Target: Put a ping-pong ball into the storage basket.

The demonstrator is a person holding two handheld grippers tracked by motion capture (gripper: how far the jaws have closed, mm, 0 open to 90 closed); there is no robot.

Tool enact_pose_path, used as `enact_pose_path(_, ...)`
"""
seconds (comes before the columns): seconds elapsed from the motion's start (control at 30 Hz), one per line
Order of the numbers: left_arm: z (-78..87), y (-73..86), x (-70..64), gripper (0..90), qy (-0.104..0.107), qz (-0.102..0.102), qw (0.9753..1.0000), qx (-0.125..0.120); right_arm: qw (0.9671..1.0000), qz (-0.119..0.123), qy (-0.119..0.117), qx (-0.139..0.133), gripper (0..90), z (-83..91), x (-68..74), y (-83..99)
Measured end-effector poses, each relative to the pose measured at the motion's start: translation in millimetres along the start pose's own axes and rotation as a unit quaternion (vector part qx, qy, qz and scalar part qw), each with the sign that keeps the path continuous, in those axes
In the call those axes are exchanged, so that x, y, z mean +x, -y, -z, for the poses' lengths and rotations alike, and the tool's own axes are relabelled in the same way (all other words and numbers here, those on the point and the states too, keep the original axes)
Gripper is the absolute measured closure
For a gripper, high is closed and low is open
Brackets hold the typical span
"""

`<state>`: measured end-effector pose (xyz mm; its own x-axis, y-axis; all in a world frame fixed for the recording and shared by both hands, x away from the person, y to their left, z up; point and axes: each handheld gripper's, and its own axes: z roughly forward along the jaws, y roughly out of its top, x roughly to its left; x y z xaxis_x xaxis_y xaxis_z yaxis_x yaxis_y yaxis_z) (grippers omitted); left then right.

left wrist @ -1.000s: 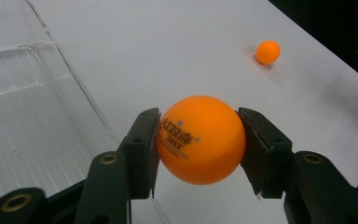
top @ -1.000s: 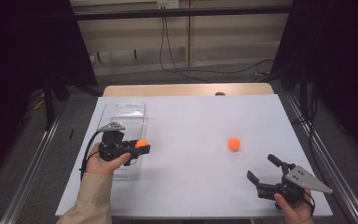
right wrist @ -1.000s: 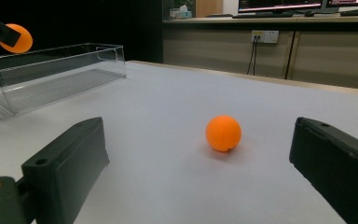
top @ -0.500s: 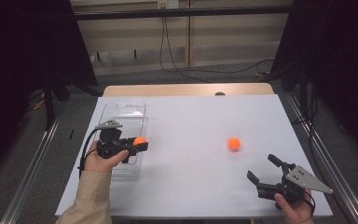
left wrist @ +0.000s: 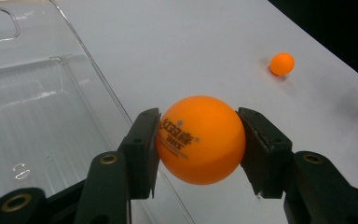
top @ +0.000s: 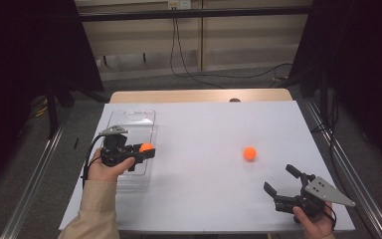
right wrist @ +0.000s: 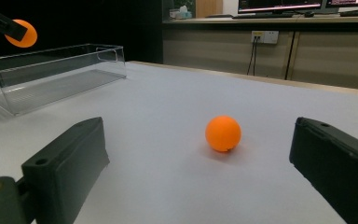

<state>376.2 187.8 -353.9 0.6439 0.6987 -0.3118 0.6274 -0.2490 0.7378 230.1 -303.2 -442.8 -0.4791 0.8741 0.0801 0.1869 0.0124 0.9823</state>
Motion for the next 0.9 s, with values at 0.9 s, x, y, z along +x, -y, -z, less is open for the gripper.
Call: enact_pose_path(0.9, 4.3, -5.9, 9.6, 50.9, -0.02, 0.0, 0.9998, -0.002, 1.0, 0.001, -0.001, 0.0, 3.4, -0.2, -0.1, 0.0)
